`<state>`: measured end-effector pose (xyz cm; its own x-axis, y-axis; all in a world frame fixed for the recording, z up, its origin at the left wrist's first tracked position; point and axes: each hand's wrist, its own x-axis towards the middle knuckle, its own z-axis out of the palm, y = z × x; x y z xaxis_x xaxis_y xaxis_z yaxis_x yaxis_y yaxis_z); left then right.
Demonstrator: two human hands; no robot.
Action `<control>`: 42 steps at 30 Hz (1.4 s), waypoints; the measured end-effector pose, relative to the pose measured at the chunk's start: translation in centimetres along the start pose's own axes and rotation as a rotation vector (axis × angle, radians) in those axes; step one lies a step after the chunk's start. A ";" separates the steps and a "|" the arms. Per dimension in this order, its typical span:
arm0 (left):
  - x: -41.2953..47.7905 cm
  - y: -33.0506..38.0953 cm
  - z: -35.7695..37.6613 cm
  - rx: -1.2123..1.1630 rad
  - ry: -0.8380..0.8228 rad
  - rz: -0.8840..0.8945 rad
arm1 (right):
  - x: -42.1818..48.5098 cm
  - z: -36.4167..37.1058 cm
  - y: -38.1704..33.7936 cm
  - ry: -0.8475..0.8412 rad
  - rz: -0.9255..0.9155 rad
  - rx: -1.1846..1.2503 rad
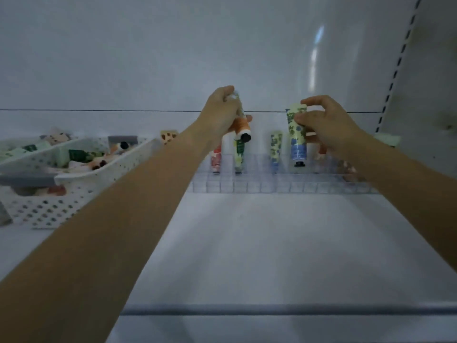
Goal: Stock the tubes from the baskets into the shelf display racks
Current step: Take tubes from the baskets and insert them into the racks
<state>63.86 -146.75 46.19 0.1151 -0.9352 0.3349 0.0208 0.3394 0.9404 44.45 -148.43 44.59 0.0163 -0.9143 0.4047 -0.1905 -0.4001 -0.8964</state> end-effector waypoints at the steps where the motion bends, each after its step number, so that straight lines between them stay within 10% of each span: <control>1: -0.1 -1.1 1.5 -0.023 0.014 -0.001 | 0.0 -1.3 0.9 0.029 -0.005 -0.036; 14: -0.7 -10.6 7.5 0.116 0.297 -0.062 | 2.6 -4.0 4.9 0.097 -0.163 -0.078; 25: 0.0 -10.9 6.8 0.191 0.216 -0.086 | 6.1 -0.4 7.8 -0.005 -0.355 -0.411; 33: 0.3 -11.1 6.8 0.147 0.225 -0.134 | 5.5 -0.4 9.9 -0.036 -0.455 -1.083; 42: -0.7 -9.8 5.9 0.020 0.137 -0.176 | 3.0 -0.4 8.7 -0.101 -0.516 -0.957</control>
<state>57.76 -150.04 37.11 0.2458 -0.9567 0.1560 0.0329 0.1691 0.9851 42.45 -154.67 38.07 0.3858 -0.6688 0.6355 -0.8214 -0.5627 -0.0934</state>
